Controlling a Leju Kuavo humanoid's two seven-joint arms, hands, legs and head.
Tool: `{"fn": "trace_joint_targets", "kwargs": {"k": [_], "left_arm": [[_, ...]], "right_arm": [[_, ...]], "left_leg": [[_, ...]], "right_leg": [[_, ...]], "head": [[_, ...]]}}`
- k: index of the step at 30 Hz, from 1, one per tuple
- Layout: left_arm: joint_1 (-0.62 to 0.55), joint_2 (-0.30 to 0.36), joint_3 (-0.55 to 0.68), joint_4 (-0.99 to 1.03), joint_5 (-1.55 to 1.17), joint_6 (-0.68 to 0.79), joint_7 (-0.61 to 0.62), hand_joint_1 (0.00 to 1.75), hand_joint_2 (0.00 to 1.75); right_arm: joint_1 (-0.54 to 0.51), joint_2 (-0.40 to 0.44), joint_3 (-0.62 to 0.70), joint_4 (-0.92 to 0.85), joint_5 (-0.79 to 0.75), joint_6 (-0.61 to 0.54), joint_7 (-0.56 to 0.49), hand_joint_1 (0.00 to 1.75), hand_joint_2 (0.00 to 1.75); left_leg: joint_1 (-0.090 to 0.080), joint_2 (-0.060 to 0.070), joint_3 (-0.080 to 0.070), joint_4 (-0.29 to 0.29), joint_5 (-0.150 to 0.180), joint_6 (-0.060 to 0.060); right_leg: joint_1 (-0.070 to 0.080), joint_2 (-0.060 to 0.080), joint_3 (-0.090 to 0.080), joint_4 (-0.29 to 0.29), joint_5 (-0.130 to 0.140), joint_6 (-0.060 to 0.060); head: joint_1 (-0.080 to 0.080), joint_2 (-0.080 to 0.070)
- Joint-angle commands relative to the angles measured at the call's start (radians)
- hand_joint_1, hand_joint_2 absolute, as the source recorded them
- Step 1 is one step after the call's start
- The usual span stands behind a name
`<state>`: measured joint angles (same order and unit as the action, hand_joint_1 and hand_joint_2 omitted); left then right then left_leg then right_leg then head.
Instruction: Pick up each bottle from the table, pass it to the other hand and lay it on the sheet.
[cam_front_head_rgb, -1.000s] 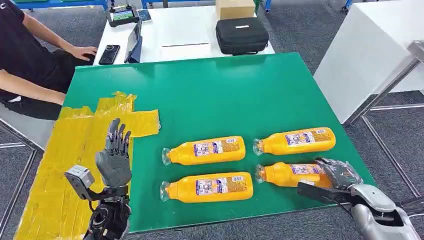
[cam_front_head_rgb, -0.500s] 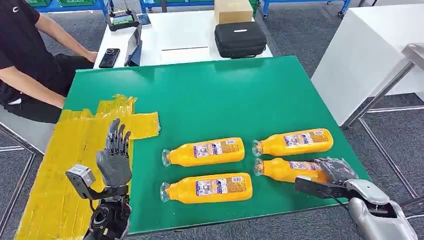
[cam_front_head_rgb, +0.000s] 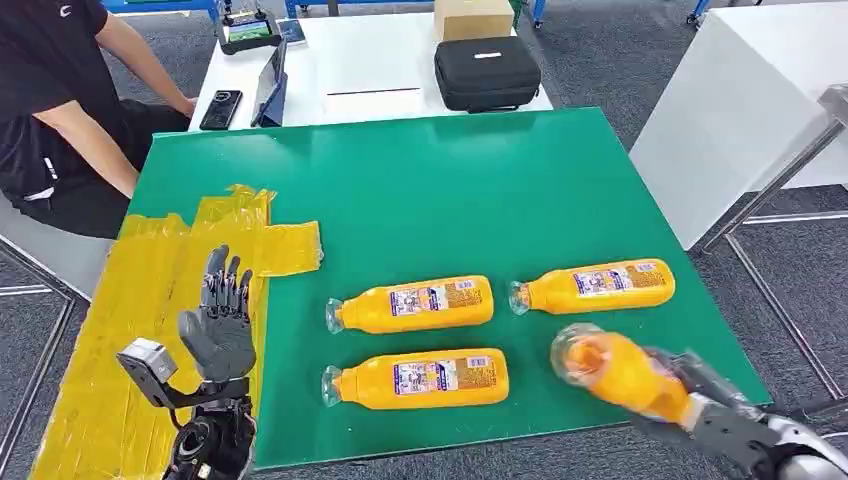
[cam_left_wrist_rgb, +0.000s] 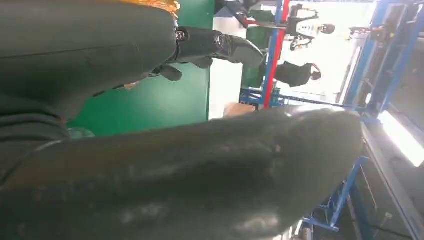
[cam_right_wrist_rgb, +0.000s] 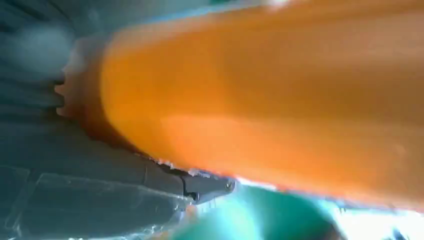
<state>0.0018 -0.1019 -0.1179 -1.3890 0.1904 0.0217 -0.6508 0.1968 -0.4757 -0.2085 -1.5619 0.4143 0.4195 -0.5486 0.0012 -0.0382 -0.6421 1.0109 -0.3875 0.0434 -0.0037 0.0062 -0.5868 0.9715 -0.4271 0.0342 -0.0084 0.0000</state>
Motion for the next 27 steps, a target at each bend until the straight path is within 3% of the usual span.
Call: {"fn": "trace_joint_targets", "kwargs": {"k": [1, 6, 9, 11, 16, 17, 20, 27], "left_arm": [[-0.002, 0.021, 0.003, 0.007, 0.007, -0.008, 0.011, 0.00, 1.75], [-0.003, 0.018, 0.010, -0.033, 0.019, -0.043, 0.048, 0.00, 1.75], [0.003, 0.007, -0.007, -0.061, 0.077, -0.100, 0.085, 0.00, 1.75], [-0.023, 0.003, -0.042, -0.060, 0.115, -0.136, 0.109, 0.00, 1.75], [-0.043, 0.008, -0.068, -0.050, 0.146, -0.138, 0.120, 0.00, 1.75], [-0.058, 0.002, -0.082, -0.040, 0.180, -0.163, 0.138, 0.00, 1.75], [-0.147, -0.016, -0.139, 0.022, 0.282, -0.186, 0.191, 0.00, 1.75], [-0.156, -0.015, -0.145, 0.028, 0.287, -0.185, 0.192, 0.00, 1.75]], "right_arm": [[0.028, 0.132, -0.197, -0.135, -0.012, 0.014, -0.044, 1.75, 1.75], [-0.088, 0.193, -0.218, -0.165, -0.084, 0.057, -0.068, 1.75, 1.75], [-0.200, 0.237, -0.117, -0.098, -0.016, -0.038, -0.011, 1.75, 1.75], [-0.338, 0.251, -0.004, 0.028, 0.042, -0.134, 0.042, 1.75, 1.75], [-0.378, 0.236, 0.070, 0.083, 0.028, -0.213, 0.082, 1.75, 1.75], [-0.424, 0.254, 0.118, 0.140, 0.091, -0.264, 0.100, 1.75, 1.75], [-0.700, 0.344, 0.320, 0.497, 0.163, -0.401, 0.131, 1.75, 1.75], [-0.725, 0.355, 0.335, 0.533, 0.163, -0.419, 0.134, 1.75, 1.75]], "left_leg": [[0.000, 0.001, 0.003, -0.001, -0.001, -0.002], [0.000, 0.005, -0.002, 0.000, -0.001, -0.002], [0.000, 0.010, 0.000, -0.001, -0.002, -0.003], [0.000, 0.014, 0.002, -0.001, -0.002, -0.004], [0.001, 0.010, -0.002, -0.001, 0.001, -0.002], [0.000, 0.011, -0.001, -0.001, 0.002, -0.002], [0.001, 0.014, -0.001, -0.001, 0.002, -0.002], [0.001, 0.016, -0.001, -0.001, 0.002, -0.002]], "right_leg": [[0.001, -0.002, 0.004, -0.001, -0.002, -0.001], [0.000, 0.002, -0.002, 0.000, -0.001, -0.001], [0.000, 0.006, -0.001, -0.001, 0.000, -0.001], [0.000, 0.009, 0.000, -0.001, 0.001, -0.002], [0.001, 0.007, -0.003, -0.002, 0.003, -0.002], [0.000, 0.007, -0.002, -0.002, 0.003, -0.003], [0.001, 0.013, -0.003, -0.002, 0.005, -0.003], [0.001, 0.014, -0.003, -0.002, 0.005, -0.003]], "head": [[0.001, 0.000], [0.000, 0.000], [0.001, 0.000], [0.000, 0.000], [0.000, 0.000], [0.001, 0.000], [0.000, 0.000], [0.001, 0.000]]}}
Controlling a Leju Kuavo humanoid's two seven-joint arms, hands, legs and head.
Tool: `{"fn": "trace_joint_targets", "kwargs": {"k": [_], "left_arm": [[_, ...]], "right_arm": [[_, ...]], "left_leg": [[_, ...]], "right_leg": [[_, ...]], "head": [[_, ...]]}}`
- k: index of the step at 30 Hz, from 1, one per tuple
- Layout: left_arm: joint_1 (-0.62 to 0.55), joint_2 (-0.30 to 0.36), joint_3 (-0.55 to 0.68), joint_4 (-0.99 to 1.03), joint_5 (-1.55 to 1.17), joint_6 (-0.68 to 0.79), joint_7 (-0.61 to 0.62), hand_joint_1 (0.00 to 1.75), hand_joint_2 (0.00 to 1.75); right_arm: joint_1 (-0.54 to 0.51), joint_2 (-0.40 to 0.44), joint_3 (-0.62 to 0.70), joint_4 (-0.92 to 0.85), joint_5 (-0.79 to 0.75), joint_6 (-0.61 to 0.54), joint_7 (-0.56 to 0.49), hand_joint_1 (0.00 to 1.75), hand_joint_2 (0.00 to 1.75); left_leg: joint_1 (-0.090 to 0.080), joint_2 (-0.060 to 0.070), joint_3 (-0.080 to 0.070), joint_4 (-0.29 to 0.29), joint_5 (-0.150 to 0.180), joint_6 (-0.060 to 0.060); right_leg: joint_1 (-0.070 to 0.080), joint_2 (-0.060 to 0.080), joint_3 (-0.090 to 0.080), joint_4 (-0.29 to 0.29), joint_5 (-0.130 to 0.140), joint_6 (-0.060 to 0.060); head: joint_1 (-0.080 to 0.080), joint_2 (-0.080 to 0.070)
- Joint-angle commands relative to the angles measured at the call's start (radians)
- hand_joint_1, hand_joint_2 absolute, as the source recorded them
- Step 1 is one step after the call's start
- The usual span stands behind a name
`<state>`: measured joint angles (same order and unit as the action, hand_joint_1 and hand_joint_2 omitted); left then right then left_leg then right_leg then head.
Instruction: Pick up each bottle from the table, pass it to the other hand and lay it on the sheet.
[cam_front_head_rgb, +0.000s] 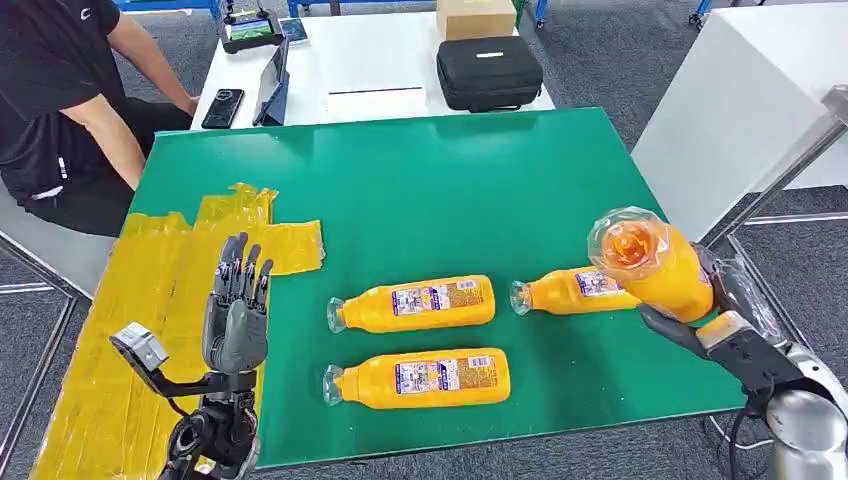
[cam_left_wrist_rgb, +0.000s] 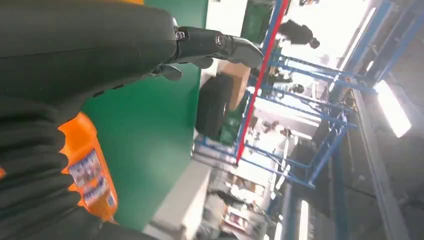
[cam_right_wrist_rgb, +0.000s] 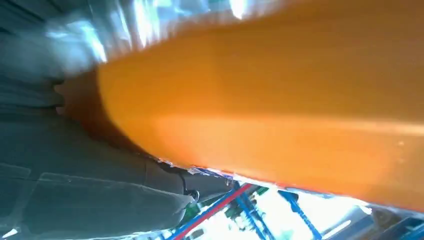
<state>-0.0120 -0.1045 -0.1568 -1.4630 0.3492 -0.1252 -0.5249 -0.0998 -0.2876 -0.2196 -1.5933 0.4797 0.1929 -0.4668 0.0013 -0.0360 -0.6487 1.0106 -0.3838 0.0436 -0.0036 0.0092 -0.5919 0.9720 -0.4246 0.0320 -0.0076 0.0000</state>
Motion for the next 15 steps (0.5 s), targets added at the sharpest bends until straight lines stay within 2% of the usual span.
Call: {"fn": "trace_joint_targets", "kwargs": {"k": [1, 2, 3, 4, 6, 8, 12, 15], "left_arm": [[-0.150, -0.015, -0.110, 0.108, 0.143, -0.041, 0.070, 0.00, 1.75], [-0.165, -0.014, -0.121, 0.117, 0.154, -0.039, 0.070, 0.00, 1.75], [-0.198, -0.015, -0.145, 0.135, 0.173, -0.022, 0.068, 0.00, 1.75], [-0.224, -0.021, -0.106, 0.143, 0.241, 0.018, 0.079, 0.00, 1.75], [-0.221, -0.019, -0.104, 0.142, 0.243, 0.016, 0.080, 0.00, 1.75], [-0.215, -0.019, -0.102, 0.137, 0.244, 0.015, 0.080, 0.00, 1.75], [-0.213, -0.022, -0.099, 0.135, 0.248, 0.013, 0.081, 0.00, 1.75], [-0.214, -0.023, -0.095, 0.137, 0.249, 0.012, 0.081, 0.00, 1.75]], "right_arm": [[-0.459, 0.182, 0.364, 0.605, 0.098, -0.198, 0.050, 1.75, 1.75], [-0.508, 0.208, 0.393, 0.677, 0.092, -0.219, 0.047, 1.75, 1.75], [-0.615, 0.290, 0.459, 0.837, 0.078, -0.276, 0.059, 1.75, 1.75], [-0.693, 0.496, 0.604, 0.962, 0.122, -0.301, 0.129, 1.75, 1.75], [-0.692, 0.499, 0.606, 0.964, 0.124, -0.304, 0.130, 1.75, 1.75], [-0.693, 0.491, 0.609, 0.969, 0.121, -0.306, 0.128, 1.75, 1.75], [-0.695, 0.484, 0.621, 0.971, 0.122, -0.299, 0.124, 1.75, 1.75], [-0.709, 0.517, 0.640, 1.011, 0.129, -0.294, 0.141, 1.75, 1.75]], "left_leg": [[0.001, 0.015, 0.006, 0.000, -0.002, -0.002], [0.001, 0.011, 0.004, 0.000, -0.001, -0.002], [0.001, 0.015, 0.006, -0.001, -0.001, -0.002], [0.001, 0.018, 0.003, -0.001, 0.000, -0.003], [0.001, 0.027, 0.003, -0.001, 0.004, -0.005], [0.002, 0.015, -0.003, 0.000, 0.007, -0.007], [0.003, 0.010, -0.004, 0.001, 0.006, -0.007], [0.002, 0.010, -0.005, 0.001, 0.006, -0.007]], "right_leg": [[0.001, 0.011, 0.003, -0.002, 0.003, -0.001], [0.001, 0.009, 0.002, -0.002, 0.003, -0.001], [0.001, 0.012, 0.002, -0.003, 0.003, -0.001], [0.001, 0.014, -0.001, -0.002, 0.005, 0.000], [0.001, 0.021, -0.007, 0.001, 0.011, -0.002], [0.002, 0.012, -0.011, 0.004, 0.009, -0.002], [0.003, 0.005, -0.009, 0.004, 0.006, -0.002], [0.002, 0.005, -0.010, 0.005, 0.006, -0.002]], "head": [[0.000, 0.000], [0.000, 0.000], [0.000, 0.000], [0.000, 0.000], [-0.001, 0.000], [-0.001, 0.000], [0.000, 0.000], [0.000, 0.000]]}}
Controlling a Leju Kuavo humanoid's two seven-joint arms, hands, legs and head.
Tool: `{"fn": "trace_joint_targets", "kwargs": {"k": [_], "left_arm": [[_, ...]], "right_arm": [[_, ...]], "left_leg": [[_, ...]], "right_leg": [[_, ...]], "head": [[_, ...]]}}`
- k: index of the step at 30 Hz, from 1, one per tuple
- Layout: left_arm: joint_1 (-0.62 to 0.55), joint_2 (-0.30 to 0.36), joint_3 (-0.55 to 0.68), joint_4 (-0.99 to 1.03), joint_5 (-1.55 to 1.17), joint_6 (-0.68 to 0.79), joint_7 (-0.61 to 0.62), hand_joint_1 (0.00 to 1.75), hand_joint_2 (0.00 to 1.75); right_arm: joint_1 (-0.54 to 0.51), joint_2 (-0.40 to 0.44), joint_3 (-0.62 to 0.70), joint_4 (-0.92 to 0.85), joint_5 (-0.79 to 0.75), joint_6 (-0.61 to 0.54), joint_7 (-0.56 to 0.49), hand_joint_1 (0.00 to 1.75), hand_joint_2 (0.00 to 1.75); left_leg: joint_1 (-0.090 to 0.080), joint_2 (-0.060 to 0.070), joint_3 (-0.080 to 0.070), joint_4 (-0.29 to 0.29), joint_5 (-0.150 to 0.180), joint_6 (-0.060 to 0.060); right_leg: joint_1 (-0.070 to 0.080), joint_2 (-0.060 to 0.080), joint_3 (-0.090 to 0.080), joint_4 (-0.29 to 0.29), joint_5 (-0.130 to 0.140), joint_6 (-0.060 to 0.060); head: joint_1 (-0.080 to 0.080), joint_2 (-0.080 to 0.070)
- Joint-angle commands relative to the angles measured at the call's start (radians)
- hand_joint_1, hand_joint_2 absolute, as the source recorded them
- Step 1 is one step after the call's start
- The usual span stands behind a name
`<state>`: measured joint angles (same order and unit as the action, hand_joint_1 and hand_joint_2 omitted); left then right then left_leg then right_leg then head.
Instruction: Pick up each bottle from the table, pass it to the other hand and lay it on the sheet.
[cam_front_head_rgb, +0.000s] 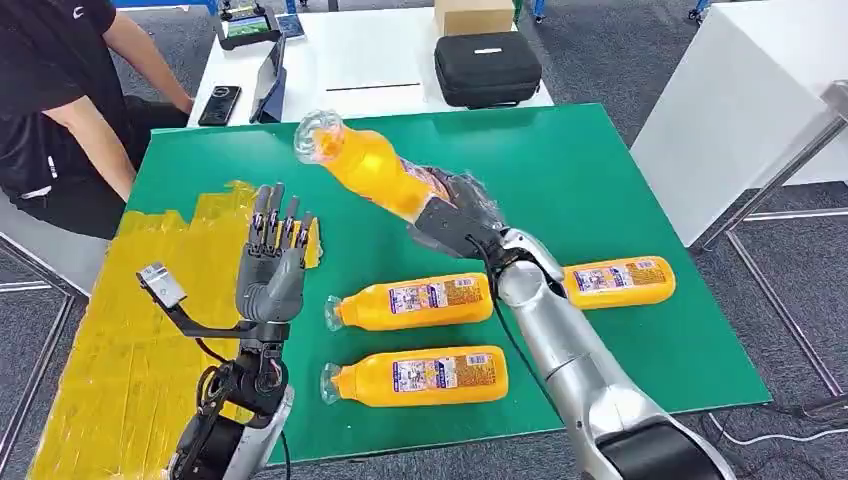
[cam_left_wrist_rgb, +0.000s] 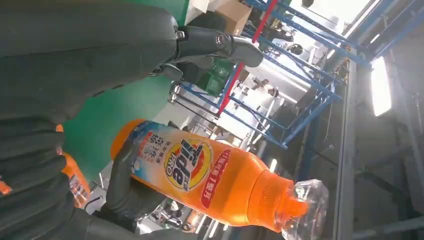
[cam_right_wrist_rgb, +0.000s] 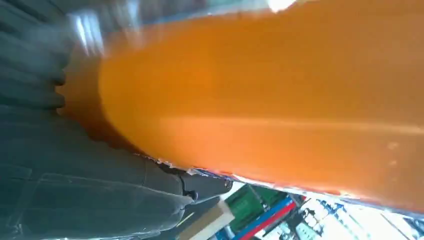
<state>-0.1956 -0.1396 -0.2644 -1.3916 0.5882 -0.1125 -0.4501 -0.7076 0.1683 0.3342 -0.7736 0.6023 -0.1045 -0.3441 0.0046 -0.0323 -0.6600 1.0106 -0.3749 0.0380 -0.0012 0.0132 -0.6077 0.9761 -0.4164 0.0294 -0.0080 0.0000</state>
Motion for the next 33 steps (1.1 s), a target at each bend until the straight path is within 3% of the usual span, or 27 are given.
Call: {"fn": "trace_joint_targets", "kwargs": {"k": [1, 7, 18, 25, 28, 33], "left_arm": [[-0.034, 0.013, 0.014, 0.066, 0.002, 0.010, 0.002, 0.00, 1.75], [-0.029, 0.019, 0.026, 0.050, -0.007, 0.033, -0.008, 0.00, 1.75], [-0.028, 0.018, 0.025, 0.048, -0.007, 0.033, -0.008, 0.00, 1.75], [-0.061, -0.001, -0.012, 0.059, -0.040, 0.072, -0.005, 0.00, 1.75], [-0.087, -0.012, -0.022, 0.061, -0.075, 0.114, -0.019, 0.00, 1.75], [-0.101, -0.002, -0.032, 0.044, -0.092, 0.152, -0.027, 0.00, 1.75]], "right_arm": [[-0.114, 0.093, 0.100, 0.225, 0.009, 0.004, 0.024, 1.75, 1.75], [-0.130, 0.152, 0.145, 0.273, 0.026, 0.011, 0.035, 1.75, 1.75], [-0.133, 0.148, 0.146, 0.277, 0.025, 0.011, 0.035, 1.75, 1.75], [-0.158, 0.181, 0.187, 0.339, 0.049, -0.002, 0.096, 1.75, 1.75], [-0.144, 0.181, 0.285, 0.307, 0.038, 0.006, 0.131, 1.75, 1.75], [-0.100, 0.181, 0.567, 0.259, 0.014, 0.011, 0.213, 1.75, 1.75]], "left_leg": [[-0.001, 0.006, 0.004, 0.001, -0.002, -0.001], [-0.002, 0.006, 0.004, 0.001, -0.003, -0.003], [-0.001, 0.003, 0.002, 0.001, -0.002, -0.002], [-0.001, 0.002, 0.000, 0.001, -0.001, -0.002], [0.000, 0.000, -0.002, 0.001, 0.000, -0.001], [0.000, 0.002, 0.001, 0.000, -0.001, -0.002]], "right_leg": [[-0.001, 0.003, 0.003, 0.001, -0.001, 0.000], [-0.001, 0.002, 0.003, 0.001, -0.002, -0.001], [0.000, -0.001, 0.002, 0.001, -0.002, 0.000], [-0.001, -0.001, 0.000, 0.001, -0.001, 0.000], [0.000, -0.002, -0.001, 0.000, 0.000, 0.000], [0.000, -0.001, 0.001, 0.000, -0.002, 0.000]], "head": [[0.001, 0.000], [0.001, 0.000], [0.001, 0.000], [0.001, 0.000], [0.001, 0.000], [0.001, 0.000]]}}
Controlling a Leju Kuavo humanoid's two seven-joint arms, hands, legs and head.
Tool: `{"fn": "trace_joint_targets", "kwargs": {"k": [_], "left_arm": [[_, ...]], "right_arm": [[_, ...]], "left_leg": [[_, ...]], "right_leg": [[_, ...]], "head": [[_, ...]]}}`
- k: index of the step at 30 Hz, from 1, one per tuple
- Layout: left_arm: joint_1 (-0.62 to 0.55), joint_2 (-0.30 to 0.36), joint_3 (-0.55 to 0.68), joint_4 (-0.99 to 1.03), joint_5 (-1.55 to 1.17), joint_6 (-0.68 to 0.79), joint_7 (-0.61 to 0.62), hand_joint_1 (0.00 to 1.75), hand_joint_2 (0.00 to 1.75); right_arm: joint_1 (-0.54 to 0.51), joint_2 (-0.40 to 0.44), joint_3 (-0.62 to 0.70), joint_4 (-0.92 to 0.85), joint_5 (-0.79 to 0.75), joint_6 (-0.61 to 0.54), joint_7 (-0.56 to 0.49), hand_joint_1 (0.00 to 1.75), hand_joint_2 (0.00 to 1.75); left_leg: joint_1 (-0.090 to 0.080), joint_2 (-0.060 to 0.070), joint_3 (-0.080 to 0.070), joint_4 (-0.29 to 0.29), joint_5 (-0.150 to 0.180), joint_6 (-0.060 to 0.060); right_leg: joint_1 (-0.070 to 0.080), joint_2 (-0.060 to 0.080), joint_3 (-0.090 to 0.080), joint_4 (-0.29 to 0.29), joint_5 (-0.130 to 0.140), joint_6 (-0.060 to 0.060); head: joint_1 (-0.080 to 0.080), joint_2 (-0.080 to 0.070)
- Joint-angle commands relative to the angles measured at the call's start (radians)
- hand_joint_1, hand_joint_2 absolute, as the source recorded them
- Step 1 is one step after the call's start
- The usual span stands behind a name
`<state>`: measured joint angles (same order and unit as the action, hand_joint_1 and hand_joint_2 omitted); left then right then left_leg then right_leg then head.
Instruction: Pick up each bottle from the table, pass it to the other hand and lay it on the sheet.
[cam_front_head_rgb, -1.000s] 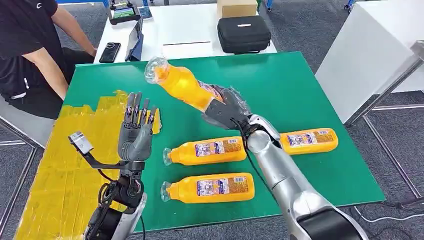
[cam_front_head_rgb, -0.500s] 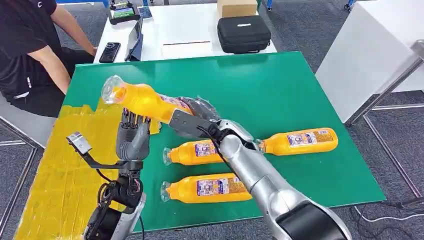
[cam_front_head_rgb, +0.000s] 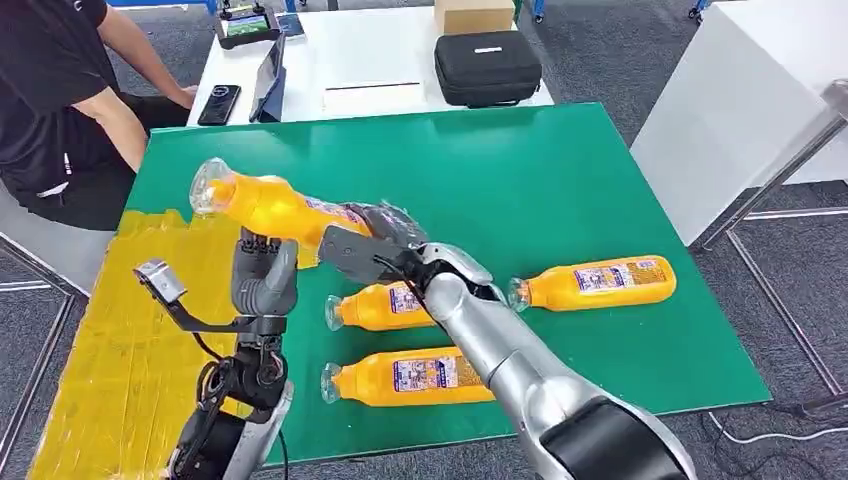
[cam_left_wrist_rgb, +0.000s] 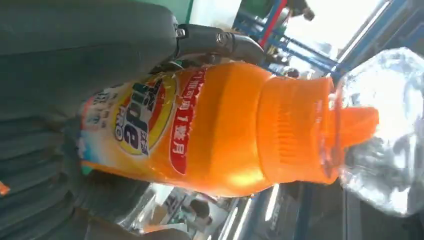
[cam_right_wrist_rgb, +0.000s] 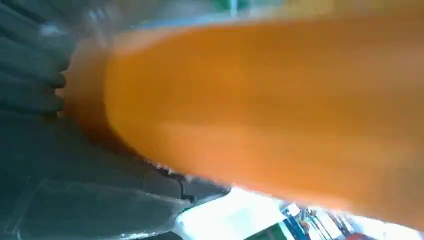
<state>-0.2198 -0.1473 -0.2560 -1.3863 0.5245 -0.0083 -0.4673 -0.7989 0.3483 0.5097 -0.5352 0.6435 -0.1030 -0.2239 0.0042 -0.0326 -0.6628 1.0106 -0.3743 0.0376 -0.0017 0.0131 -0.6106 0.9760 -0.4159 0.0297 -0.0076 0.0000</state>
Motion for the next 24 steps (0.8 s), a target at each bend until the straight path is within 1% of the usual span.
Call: {"fn": "trace_joint_targets", "kwargs": {"k": [1, 2, 3, 4, 5, 7, 8, 10, 11, 12, 13, 14, 15, 18, 20, 21, 22, 23, 24], "left_arm": [[-0.076, 0.006, -0.041, 0.037, -0.027, 0.051, -0.010, 0.00, 1.75], [-0.079, 0.006, -0.043, 0.040, -0.027, 0.050, -0.010, 0.00, 1.75], [-0.084, 0.004, -0.047, 0.047, -0.028, 0.050, -0.010, 0.00, 1.75], [-0.092, 0.000, -0.056, 0.057, -0.025, 0.049, -0.009, 0.00, 1.75], [-0.096, -0.006, -0.061, 0.063, -0.024, 0.048, -0.008, 0.00, 1.75], [-0.097, -0.009, -0.066, 0.065, -0.026, 0.048, -0.011, 0.00, 1.75], [-0.098, -0.010, -0.069, 0.067, -0.026, 0.048, -0.011, 0.00, 1.75], [-0.098, -0.008, -0.070, 0.069, -0.026, 0.048, -0.011, 0.00, 1.75], [-0.098, -0.007, -0.070, 0.068, -0.025, 0.048, -0.011, 0.00, 1.75], [-0.098, -0.007, -0.070, 0.068, -0.025, 0.048, -0.011, 0.00, 1.75], [-0.098, -0.007, -0.070, 0.068, -0.025, 0.048, -0.011, 0.00, 1.75], [-0.098, -0.007, -0.070, 0.068, -0.025, 0.048, -0.011, 0.00, 1.75], [-0.098, -0.007, -0.070, 0.068, -0.025, 0.048, -0.011, 0.00, 1.75], [-0.098, -0.007, -0.070, 0.068, -0.025, 0.048, -0.011, 0.00, 1.75], [-0.097, -0.008, -0.074, 0.068, -0.021, 0.045, -0.006, 0.00, 1.75], [-0.097, -0.014, -0.077, 0.068, -0.022, 0.046, -0.008, 0.00, 1.75], [-0.098, -0.013, -0.086, 0.074, -0.020, 0.040, -0.002, 0.00, 1.75], [-0.096, -0.020, -0.090, 0.075, -0.021, 0.042, -0.005, 0.00, 1.75], [-0.100, -0.021, -0.095, 0.080, -0.021, 0.042, -0.005, 0.00, 1.75]], "right_arm": [[0.004, 0.001, 0.463, 0.015, -0.019, 0.015, 0.110, 1.75, 1.75], [0.012, 0.001, 0.518, 0.011, -0.019, 0.030, 0.119, 1.75, 1.75], [0.018, 0.001, 0.563, 0.008, -0.027, 0.034, 0.134, 1.75, 1.75], [0.022, 0.001, 0.617, 0.009, -0.045, 0.032, 0.143, 1.75, 1.75], [0.024, 0.001, 0.632, 0.010, -0.048, 0.032, 0.147, 1.75, 1.75], [0.025, 0.001, 0.636, 0.011, -0.051, 0.030, 0.148, 1.75, 1.75], [0.022, 0.001, 0.636, 0.014, -0.054, 0.030, 0.147, 1.75, 1.75], [0.016, 0.001, 0.637, 0.017, -0.057, 0.031, 0.146, 1.75, 1.75], [0.013, 0.001, 0.637, 0.020, -0.060, 0.031, 0.144, 1.75, 1.75], [0.013, 0.001, 0.637, 0.020, -0.060, 0.031, 0.144, 1.75, 1.75], [0.013, 0.001, 0.637, 0.020, -0.060, 0.031, 0.144, 1.75, 1.75], [0.013, 0.001, 0.637, 0.020, -0.060, 0.031, 0.144, 1.75, 1.75], [0.013, 0.001, 0.637, 0.020, -0.060, 0.031, 0.144, 1.75, 1.75], [0.013, 0.001, 0.637, 0.020, -0.060, 0.031, 0.144, 1.75, 1.75], [0.009, 0.001, 0.642, 0.023, -0.066, 0.036, 0.142, 1.75, 1.75], [0.007, 0.001, 0.642, 0.024, -0.066, 0.037, 0.142, 1.75, 1.75], [0.005, 0.001, 0.649, 0.024, -0.069, 0.029, 0.142, 1.75, 1.75], [0.003, 0.001, 0.650, 0.023, -0.070, 0.030, 0.142, 1.75, 1.75], [0.001, 0.001, 0.653, 0.021, -0.073, 0.031, 0.143, 1.75, 1.75]], "left_leg": [[0.000, 0.004, 0.006, 0.001, -0.003, -0.002], [0.000, 0.003, 0.003, 0.000, -0.002, -0.001], [0.000, 0.005, 0.008, 0.001, -0.004, -0.002], [0.000, 0.003, 0.007, 0.000, -0.003, -0.002], [0.000, 0.002, 0.006, 0.000, -0.002, -0.002], [0.001, 0.000, 0.007, 0.000, -0.003, -0.002], [0.001, 0.001, 0.003, 0.000, -0.001, -0.001], [0.001, 0.000, 0.006, 0.000, -0.002, -0.002], [0.001, 0.000, 0.004, 0.000, -0.001, -0.002], [0.001, -0.001, 0.005, 0.000, -0.002, -0.002], [0.001, 0.000, 0.002, 0.000, -0.001, -0.002], [0.000, -0.001, 0.005, 0.000, -0.002, -0.002], [0.001, 0.000, 0.002, 0.000, -0.001, -0.002], [0.001, -0.001, 0.005, 0.000, -0.002, -0.002], [0.001, 0.000, 0.001, 0.000, 0.000, -0.001], [0.001, 0.000, 0.003, 0.000, -0.001, -0.002], [0.001, 0.000, 0.001, 0.000, 0.000, -0.001], [0.001, 0.000, 0.003, 0.000, -0.001, -0.002], [0.000, 0.000, 0.001, 0.000, 0.000, -0.001]], "right_leg": [[0.001, -0.001, 0.006, 0.001, -0.003, -0.001], [0.001, 0.000, 0.003, 0.000, -0.001, 0.000], [0.001, 0.000, 0.008, 0.000, -0.004, -0.001], [0.001, -0.001, 0.007, -0.001, -0.003, -0.001], [0.001, -0.002, 0.007, -0.001, -0.003, -0.001], [0.001, -0.005, 0.008, -0.001, -0.004, -0.001], [0.001, -0.003, 0.003, -0.001, -0.002, -0.001], [0.001, -0.005, 0.007, 0.000, -0.004, -0.001], [0.001, -0.005, 0.004, -0.001, -0.003, -0.001], [0.001, -0.006, 0.006, 0.000, -0.004, -0.001], [0.001, -0.004, 0.003, -0.001, -0.002, -0.001], [0.001, -0.006, 0.006, 0.000, -0.004, -0.001], [0.001, -0.005, 0.003, -0.001, -0.002, -0.001], [0.001, -0.007, 0.005, 0.000, -0.004, -0.001], [0.000, -0.004, 0.001, -0.001, -0.001, -0.001], [0.001, -0.005, 0.004, -0.001, -0.003, -0.001], [0.000, -0.004, 0.001, -0.001, -0.001, -0.001], [0.001, -0.005, 0.004, -0.001, -0.003, -0.001], [0.000, -0.004, 0.001, -0.001, -0.002, -0.001]], "head": [[0.000, 0.000], [0.000, 0.000], [0.000, 0.000], [0.000, 0.000], [0.000, 0.000], [0.000, 0.000], [0.000, 0.000], [0.000, 0.000], [0.000, 0.000], [0.000, 0.000], [0.000, 0.000], [0.000, 0.000], [0.001, 0.000], [0.000, 0.000], [0.000, 0.000], [0.000, 0.000], [0.000, 0.000], [0.000, 0.000], [0.000, 0.000]]}}
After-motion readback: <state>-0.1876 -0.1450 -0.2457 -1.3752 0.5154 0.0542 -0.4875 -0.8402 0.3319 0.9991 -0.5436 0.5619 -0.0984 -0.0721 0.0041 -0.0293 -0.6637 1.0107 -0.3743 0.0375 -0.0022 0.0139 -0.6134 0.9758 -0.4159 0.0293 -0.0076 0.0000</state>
